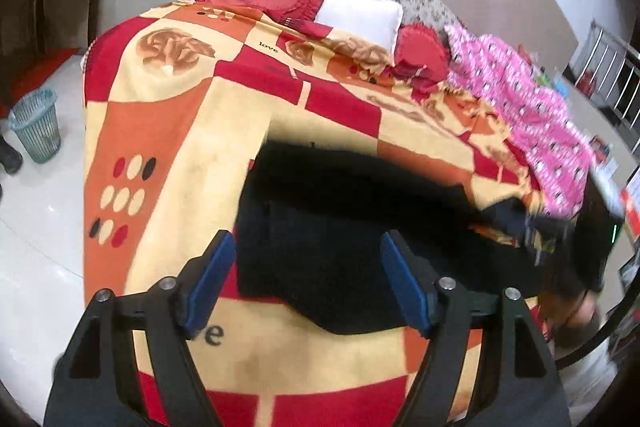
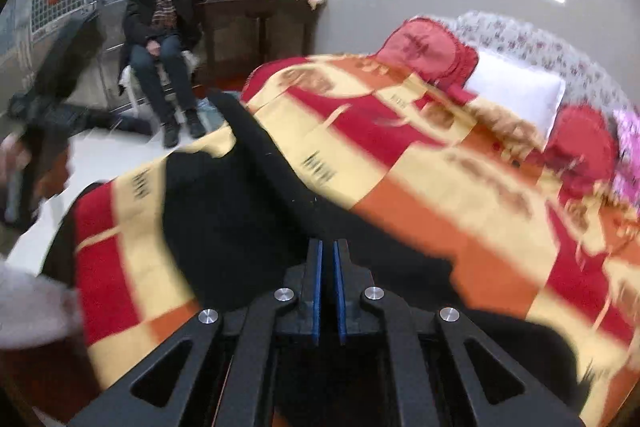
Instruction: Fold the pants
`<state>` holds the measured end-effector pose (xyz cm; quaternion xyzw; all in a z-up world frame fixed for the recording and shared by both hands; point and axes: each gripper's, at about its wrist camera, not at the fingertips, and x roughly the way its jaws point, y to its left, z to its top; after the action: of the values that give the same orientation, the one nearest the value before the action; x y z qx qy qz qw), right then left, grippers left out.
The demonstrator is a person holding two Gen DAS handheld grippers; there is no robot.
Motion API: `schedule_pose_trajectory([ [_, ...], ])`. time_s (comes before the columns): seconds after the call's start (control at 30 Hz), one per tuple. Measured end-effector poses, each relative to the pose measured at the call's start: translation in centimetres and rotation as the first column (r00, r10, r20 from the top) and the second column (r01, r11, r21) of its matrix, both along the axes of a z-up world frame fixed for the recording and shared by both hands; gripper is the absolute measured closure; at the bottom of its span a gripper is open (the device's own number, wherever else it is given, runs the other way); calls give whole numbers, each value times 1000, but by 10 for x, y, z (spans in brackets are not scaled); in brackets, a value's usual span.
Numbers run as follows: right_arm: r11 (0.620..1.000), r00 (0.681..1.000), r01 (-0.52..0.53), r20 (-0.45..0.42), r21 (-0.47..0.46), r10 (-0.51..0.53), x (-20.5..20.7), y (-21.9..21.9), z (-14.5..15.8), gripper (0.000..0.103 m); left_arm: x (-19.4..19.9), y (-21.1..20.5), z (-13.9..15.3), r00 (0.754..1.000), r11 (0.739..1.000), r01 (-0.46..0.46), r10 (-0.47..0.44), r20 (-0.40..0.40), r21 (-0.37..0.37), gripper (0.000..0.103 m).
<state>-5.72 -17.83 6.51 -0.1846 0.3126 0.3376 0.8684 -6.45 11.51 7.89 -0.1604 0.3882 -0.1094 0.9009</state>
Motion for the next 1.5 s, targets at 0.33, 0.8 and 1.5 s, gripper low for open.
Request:
schedule_pose_trajectory([
  [0.33, 988, 972, 107, -222, 107, -81, -33, -16, -66, 98, 7, -2, -28, 997, 983, -63, 54, -52, -170, 20],
  [0.8, 992, 993, 51, -115, 114, -38, -34, 8, -39, 56, 8, -17, -42, 993, 995, -63, 55, -103, -73, 20],
  [1.5, 990, 988, -65, -130, 123, 81, -41, 51, -29, 97, 8, -11, -30, 998, 999, -35, 37, -53, 26, 55],
])
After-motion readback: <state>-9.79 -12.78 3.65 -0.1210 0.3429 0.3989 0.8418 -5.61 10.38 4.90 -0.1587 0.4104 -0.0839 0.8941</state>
